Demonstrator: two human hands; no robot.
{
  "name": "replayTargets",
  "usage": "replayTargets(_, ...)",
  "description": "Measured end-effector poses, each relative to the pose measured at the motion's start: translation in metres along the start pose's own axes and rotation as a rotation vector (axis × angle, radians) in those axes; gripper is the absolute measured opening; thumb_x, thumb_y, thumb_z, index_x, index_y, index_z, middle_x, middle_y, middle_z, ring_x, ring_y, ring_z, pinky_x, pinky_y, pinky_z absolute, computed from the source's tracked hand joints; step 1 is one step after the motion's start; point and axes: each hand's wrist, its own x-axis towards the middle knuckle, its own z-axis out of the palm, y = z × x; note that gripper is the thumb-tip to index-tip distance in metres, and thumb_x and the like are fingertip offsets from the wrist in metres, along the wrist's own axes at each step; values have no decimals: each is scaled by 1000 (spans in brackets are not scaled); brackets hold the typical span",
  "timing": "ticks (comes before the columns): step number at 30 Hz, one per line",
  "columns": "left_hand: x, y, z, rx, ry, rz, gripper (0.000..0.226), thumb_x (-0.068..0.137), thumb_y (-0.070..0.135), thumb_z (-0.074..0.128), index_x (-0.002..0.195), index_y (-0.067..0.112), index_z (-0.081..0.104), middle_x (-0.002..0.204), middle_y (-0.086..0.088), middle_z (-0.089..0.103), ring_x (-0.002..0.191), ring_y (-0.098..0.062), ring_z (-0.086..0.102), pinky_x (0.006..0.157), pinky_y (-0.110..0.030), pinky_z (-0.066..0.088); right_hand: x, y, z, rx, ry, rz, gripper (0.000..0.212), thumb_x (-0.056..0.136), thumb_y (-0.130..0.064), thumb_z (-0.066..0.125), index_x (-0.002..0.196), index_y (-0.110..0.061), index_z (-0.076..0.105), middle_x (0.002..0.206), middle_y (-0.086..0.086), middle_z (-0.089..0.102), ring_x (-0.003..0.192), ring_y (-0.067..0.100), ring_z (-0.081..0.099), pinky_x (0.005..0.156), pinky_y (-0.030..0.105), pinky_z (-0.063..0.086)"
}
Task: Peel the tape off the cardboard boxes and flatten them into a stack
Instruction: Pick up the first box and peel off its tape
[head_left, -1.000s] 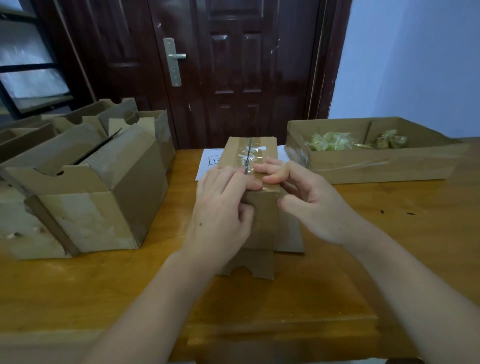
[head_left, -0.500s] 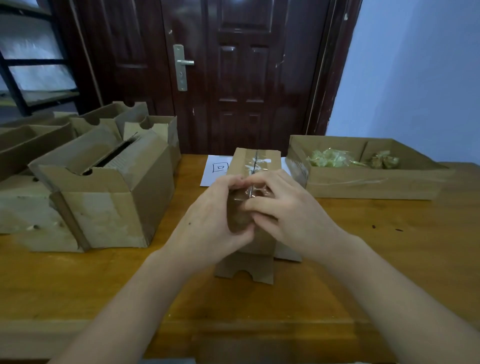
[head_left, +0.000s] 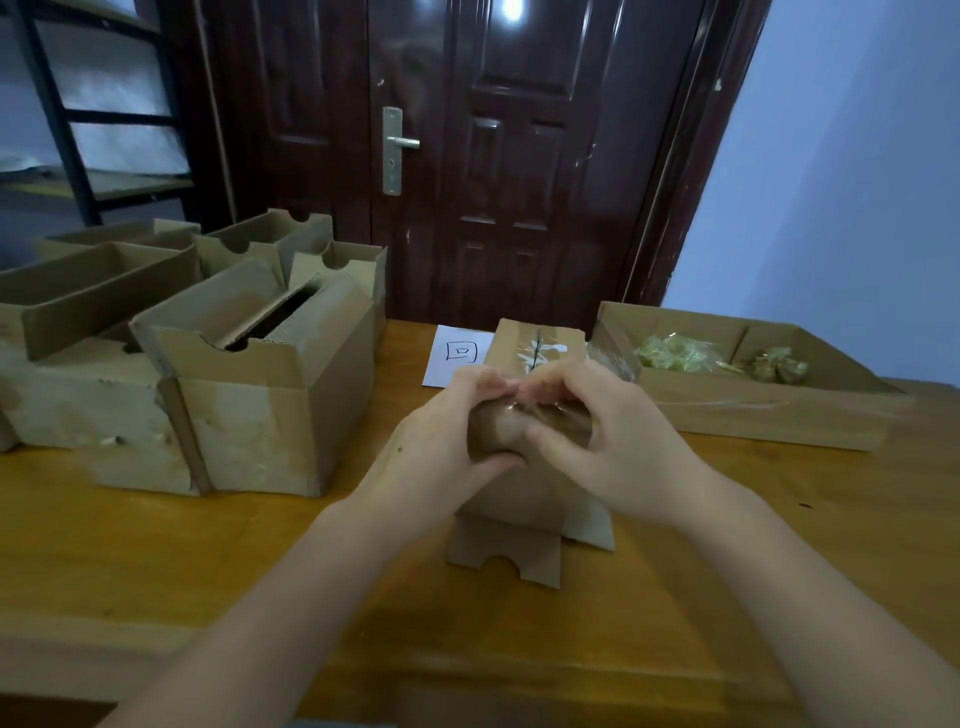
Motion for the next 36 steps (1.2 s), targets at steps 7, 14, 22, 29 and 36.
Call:
replayTargets(7, 3, -1, 1, 55, -10, 71, 50, 88, 49, 71, 133, 46, 49, 141, 29, 52, 125, 15, 44, 98, -5, 36, -2, 1, -4, -158, 59, -97, 11, 95, -15, 66, 102, -19, 74, 99, -10, 72, 96, 9, 65, 82, 36, 55)
replayTargets(14, 3, 7, -5, 86, -20, 156, 40, 101, 56, 32, 117, 35, 62, 146, 13, 56, 136, 4, 46, 106, -9, 34, -7, -1, -3, -297, 99, -201, 17, 100, -19, 55, 101, -19, 72, 85, -9, 70, 76, 8, 65, 60, 32, 55)
replayTargets(22, 10, 13, -1, 204, 64, 138, 41, 109, 48, 29, 115, 25, 63, 105, 3, 71, 94, -15, 63, 74, -41, 60, -10, -3, 0, -287, 178, -198, 15, 99, -16, 59, 107, -12, 71, 84, -9, 72, 70, 2, 63, 58, 11, 47)
replayTargets(29, -5, 13, 5, 10, 61, 80, 31, 103, 48, 44, 128, 35, 58, 138, 16, 62, 133, 6, 49, 101, -20, 48, -6, -1, -8, -168, 137, -118, 14, 93, -11, 69, 103, -18, 75, 90, -12, 76, 79, 2, 71, 69, 26, 59)
replayTargets(36, -5, 23, 14, -72, 127, -45, 21, 96, 65, 41, 105, 47, 48, 111, 39, 55, 105, 19, 55, 80, -13, 53, 2, -5, -18, -39, -35, -9, 45, 87, -27, 74, 131, -32, 68, 109, -21, 72, 101, -2, 68, 88, 26, 59)
